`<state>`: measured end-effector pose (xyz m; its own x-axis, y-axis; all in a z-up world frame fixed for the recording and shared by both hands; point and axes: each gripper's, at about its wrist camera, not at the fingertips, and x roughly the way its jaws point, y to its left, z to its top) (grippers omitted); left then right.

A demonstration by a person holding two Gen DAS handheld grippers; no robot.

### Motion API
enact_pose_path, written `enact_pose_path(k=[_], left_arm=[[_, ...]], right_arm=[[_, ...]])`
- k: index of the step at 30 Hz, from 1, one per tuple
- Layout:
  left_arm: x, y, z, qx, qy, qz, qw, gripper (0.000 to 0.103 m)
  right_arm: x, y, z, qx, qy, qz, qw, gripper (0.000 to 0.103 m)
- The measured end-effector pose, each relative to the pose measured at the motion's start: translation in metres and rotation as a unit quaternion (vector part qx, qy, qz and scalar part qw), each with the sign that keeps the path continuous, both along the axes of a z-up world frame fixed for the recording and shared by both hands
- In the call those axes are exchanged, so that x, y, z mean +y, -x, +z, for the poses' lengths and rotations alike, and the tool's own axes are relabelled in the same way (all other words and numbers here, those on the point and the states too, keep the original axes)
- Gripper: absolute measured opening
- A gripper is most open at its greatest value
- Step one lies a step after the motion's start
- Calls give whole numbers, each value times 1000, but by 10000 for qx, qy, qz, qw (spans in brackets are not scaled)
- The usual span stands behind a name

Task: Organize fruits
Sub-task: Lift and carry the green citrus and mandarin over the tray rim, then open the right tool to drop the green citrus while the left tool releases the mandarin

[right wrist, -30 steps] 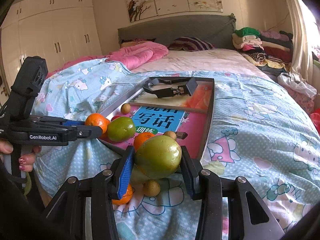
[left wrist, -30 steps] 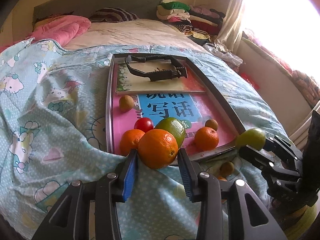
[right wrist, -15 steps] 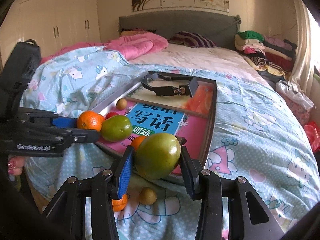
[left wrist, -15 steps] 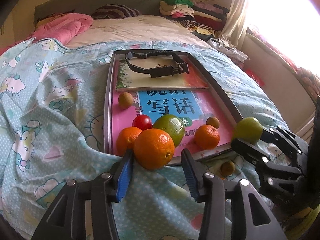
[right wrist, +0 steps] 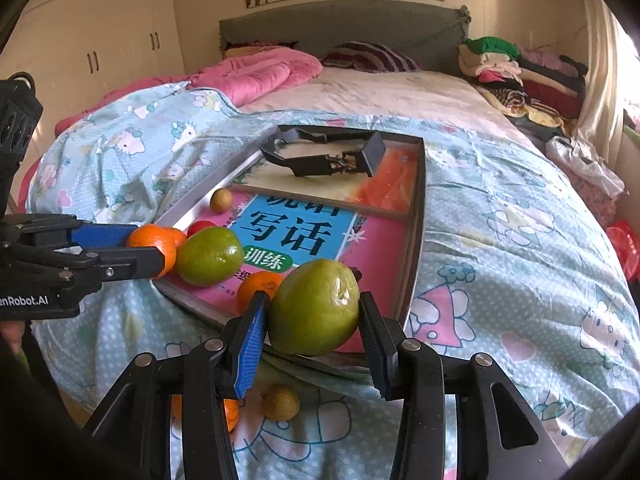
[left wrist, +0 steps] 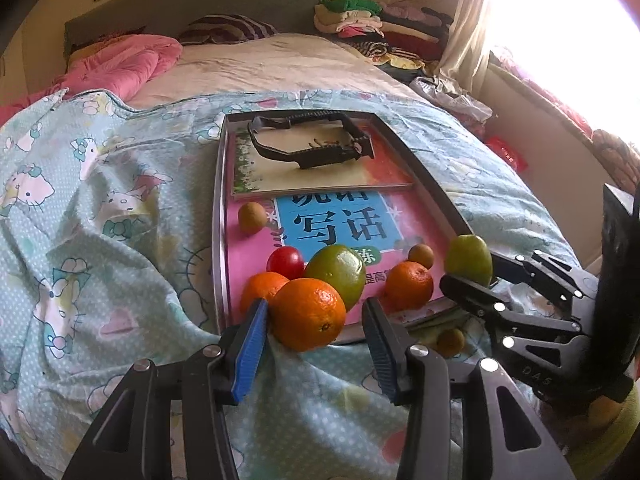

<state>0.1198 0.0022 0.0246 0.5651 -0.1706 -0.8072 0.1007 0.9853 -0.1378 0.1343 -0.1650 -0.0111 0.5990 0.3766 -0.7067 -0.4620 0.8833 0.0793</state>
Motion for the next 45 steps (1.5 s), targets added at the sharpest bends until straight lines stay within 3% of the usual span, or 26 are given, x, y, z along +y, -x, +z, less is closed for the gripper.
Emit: enact_pose_path(k=[4,20,26,34,45], left_arm=[[1,-5,-9,147,0,38,9999,43],[-5,-15,-11,-100,-288,18,9995,41],[-7,-18,-11,-117,-351,2,9993,41],[-7,-18,-11,-137,-345,-6,9993,41],[-5,-10,-14,-108,-229,-39,9997,55]], right_arm=[[1,-4,-4,85,59,-17,9999,46],[-2,-3,-8,119,-80,-78,9999,46],[-4,7,-4,-85,-209,-98,9997,56],[-10,25,6,-381,-470,-132,9981,61],[-11,39,3,-391,-536,-138,9977,62]])
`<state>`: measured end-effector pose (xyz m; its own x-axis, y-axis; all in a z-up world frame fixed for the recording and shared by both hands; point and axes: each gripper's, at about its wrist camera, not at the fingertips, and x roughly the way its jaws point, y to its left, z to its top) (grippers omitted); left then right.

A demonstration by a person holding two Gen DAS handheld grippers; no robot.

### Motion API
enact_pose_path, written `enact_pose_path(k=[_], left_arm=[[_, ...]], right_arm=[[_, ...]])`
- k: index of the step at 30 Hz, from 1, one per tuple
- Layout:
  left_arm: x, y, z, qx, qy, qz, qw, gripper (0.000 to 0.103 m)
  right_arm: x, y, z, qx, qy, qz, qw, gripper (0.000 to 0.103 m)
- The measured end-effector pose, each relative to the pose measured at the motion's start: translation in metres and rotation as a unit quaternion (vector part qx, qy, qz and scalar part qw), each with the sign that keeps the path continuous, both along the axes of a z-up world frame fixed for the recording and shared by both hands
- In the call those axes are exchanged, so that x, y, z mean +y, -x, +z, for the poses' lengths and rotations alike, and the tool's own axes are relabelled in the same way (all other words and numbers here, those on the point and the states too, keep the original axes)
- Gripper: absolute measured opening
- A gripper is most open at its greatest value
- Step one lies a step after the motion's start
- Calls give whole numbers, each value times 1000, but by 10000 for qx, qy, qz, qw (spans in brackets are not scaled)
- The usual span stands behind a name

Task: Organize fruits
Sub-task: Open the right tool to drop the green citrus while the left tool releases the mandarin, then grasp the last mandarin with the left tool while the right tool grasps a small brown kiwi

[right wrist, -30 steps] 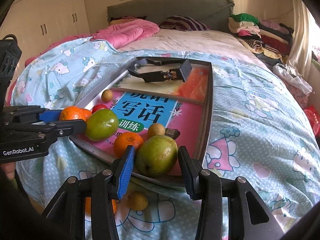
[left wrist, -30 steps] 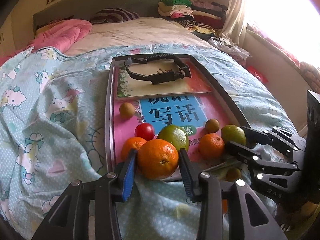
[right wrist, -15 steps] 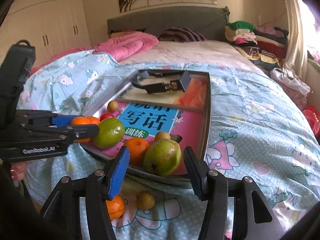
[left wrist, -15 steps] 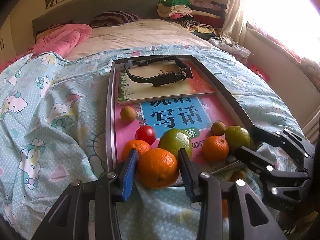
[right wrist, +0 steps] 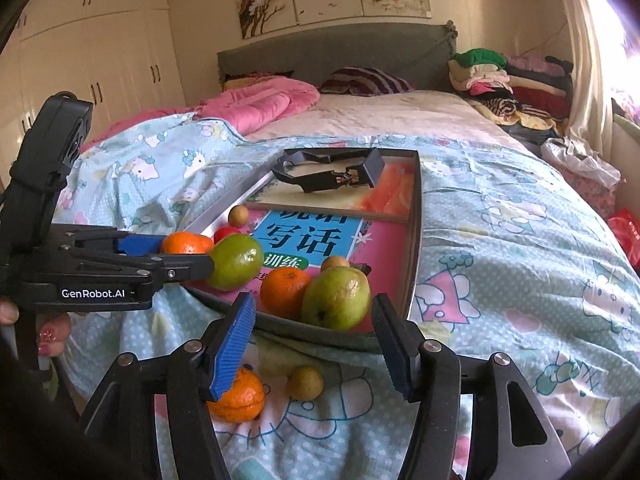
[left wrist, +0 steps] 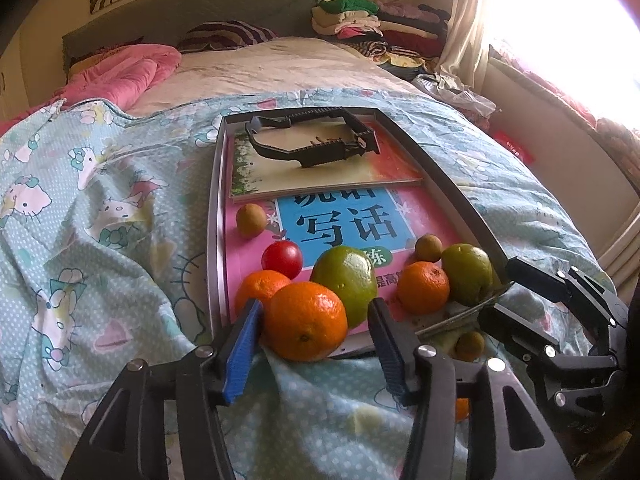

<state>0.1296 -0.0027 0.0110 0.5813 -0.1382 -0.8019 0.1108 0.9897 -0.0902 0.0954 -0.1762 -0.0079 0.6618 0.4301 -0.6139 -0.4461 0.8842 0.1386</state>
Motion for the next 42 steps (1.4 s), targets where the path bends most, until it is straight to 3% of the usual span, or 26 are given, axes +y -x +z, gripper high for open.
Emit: enact_pose_path(k=[10,20,33,42], left_arm=[[9,10,-5,53,238,96,9997,60],[21,36,1,-258,307,201,9990,63],[30,73,-33,318,294,203,9989,63],[9,95,-32,297,160,-124,9994,64]], right_arm=[[1,6,-2,-27,-3,-2,10000,64],[0,9,-1,-24,-28,-30,10000,65],[-2,13,-2,11,-59,-48,10000,66],[-2,24,-2,23,-41,-50,10000,66]])
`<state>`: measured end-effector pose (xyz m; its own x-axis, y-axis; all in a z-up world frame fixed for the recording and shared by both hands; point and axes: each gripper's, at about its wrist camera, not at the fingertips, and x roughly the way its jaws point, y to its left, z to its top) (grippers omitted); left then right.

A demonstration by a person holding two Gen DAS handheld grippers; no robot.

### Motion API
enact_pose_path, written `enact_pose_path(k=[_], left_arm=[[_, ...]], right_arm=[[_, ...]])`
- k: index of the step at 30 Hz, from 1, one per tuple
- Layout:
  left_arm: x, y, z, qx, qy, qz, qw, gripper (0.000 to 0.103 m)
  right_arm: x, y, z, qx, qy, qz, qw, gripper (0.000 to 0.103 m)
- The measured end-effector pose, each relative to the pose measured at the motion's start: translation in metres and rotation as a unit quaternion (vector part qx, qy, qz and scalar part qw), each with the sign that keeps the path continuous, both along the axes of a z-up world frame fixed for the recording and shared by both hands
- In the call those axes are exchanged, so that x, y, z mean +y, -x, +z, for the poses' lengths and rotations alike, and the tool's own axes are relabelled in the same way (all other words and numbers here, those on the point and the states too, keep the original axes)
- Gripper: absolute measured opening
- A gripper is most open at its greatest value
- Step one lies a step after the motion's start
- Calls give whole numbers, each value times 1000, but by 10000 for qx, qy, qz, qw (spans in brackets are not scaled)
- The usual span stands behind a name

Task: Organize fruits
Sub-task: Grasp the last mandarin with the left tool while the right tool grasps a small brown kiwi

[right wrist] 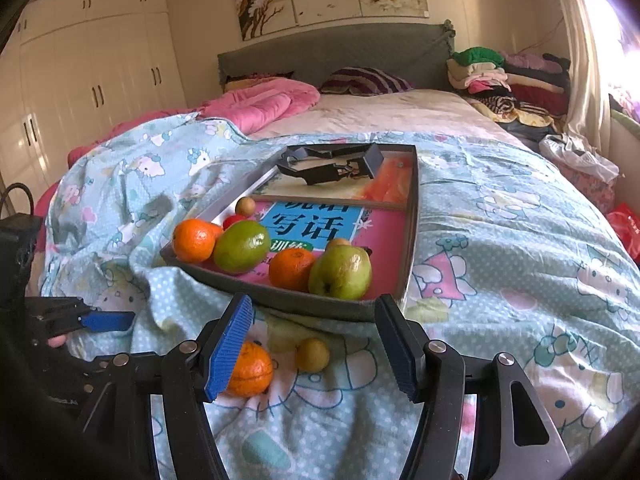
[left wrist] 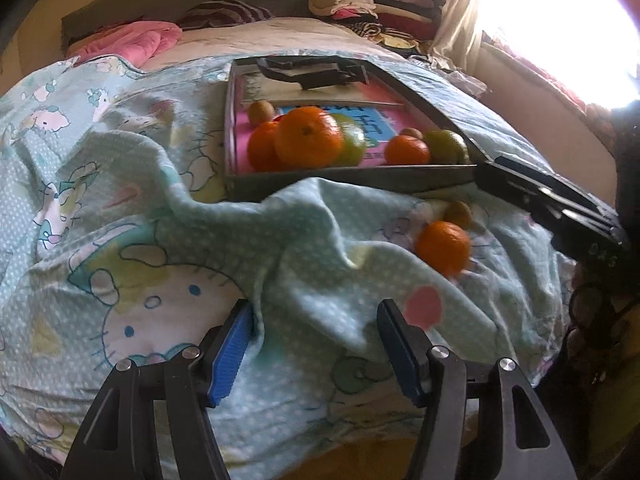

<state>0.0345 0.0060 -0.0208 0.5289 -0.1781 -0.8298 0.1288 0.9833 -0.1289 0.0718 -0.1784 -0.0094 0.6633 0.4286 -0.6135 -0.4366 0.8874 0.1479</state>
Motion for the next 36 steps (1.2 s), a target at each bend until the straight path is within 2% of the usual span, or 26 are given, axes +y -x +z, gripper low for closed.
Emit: enact_pose_path(k=[8,15,21,26,31,33,36], left_arm=[[-16,13,11,-72,138,-223,9996,63],[-34,10,23,-219,181,-427,9987,63],[-51,2,26,-234,168,-613,9977,63],[-60,-2,25,-239,108,-707,9972,63],[-66,-9,20,-204,77,-750,9969,63],[-69,-14,18,-191,66,-805,9965,63],[-74,-21,14,-144,12,-869,9961,55]], right_arm=[[1,20,-7,168,223,59,9996,66],[11,12,-21,377,532,164,9977,65],[16,5,-22,307,643,332,9969,48],[16,-4,-23,354,714,411,9960,38],[9,-7,-23,479,544,420,9965,35],[11,-7,-23,503,635,517,9954,34],[17,-9,-30,657,791,602,9929,29]])
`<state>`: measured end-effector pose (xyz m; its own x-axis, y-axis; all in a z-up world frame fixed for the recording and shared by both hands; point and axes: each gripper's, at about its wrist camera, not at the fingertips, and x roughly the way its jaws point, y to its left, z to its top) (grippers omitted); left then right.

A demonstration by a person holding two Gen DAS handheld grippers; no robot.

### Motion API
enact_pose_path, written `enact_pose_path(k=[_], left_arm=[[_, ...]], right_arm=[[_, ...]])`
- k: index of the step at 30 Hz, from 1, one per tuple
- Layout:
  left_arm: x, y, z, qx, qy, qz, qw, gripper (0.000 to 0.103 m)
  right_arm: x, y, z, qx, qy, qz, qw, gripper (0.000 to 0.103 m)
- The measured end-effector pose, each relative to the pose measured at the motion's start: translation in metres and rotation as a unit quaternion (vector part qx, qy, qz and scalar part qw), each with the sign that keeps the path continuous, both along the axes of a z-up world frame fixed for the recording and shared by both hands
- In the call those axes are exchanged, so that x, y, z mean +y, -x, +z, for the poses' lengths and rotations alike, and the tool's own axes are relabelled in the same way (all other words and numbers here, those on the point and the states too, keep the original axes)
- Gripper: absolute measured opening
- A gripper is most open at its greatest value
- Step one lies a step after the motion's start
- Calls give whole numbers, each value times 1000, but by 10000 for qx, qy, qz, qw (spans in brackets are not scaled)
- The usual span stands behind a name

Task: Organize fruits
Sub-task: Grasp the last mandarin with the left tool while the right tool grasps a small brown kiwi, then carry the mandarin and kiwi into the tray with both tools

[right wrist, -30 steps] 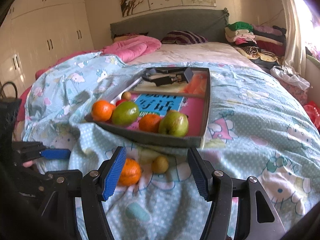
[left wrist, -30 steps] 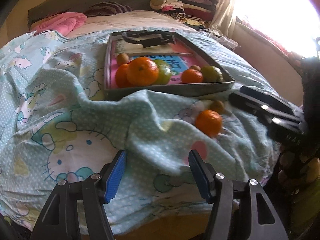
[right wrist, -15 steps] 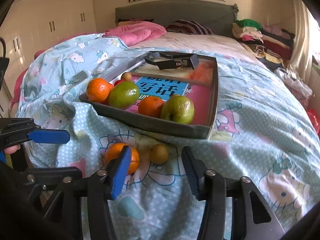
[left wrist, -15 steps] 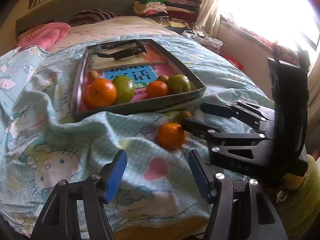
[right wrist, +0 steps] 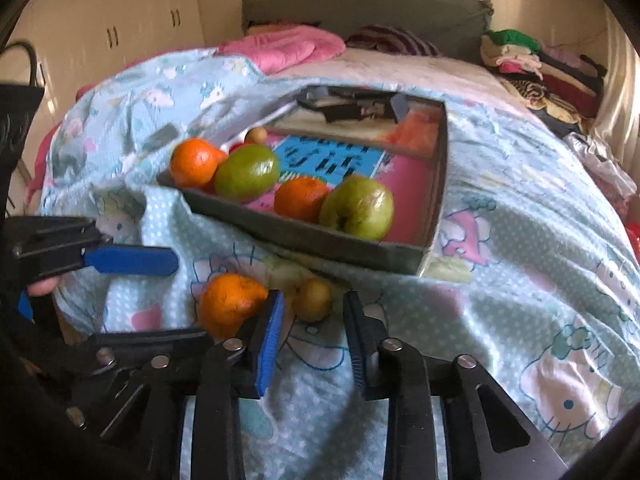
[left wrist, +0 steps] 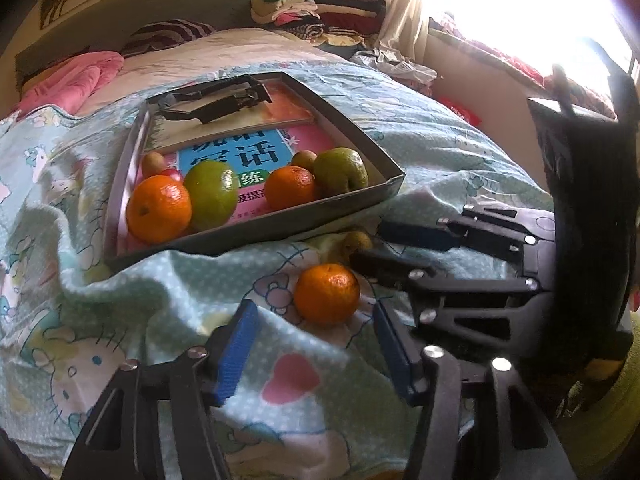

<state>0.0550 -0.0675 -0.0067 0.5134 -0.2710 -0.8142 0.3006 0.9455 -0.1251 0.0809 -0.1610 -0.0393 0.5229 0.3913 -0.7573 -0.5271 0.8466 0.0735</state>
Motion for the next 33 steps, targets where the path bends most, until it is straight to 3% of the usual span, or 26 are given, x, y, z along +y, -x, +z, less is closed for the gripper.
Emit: enact_pose_path(k=[10,21,33], left_arm=[[-1,-12,-7,107,-20,-34,9999,51],[-13,-17,-13,169,-95,-155,9997,51],[-18,-25,-23,275,-138,-104,9995,41]], right_arm=[[4,-15,-12,201,-32,120,9997,23],[-21,-9,6,-69,-459,-281,9985,23],[-33,-8,12,-111,-699,-428,9966,23]])
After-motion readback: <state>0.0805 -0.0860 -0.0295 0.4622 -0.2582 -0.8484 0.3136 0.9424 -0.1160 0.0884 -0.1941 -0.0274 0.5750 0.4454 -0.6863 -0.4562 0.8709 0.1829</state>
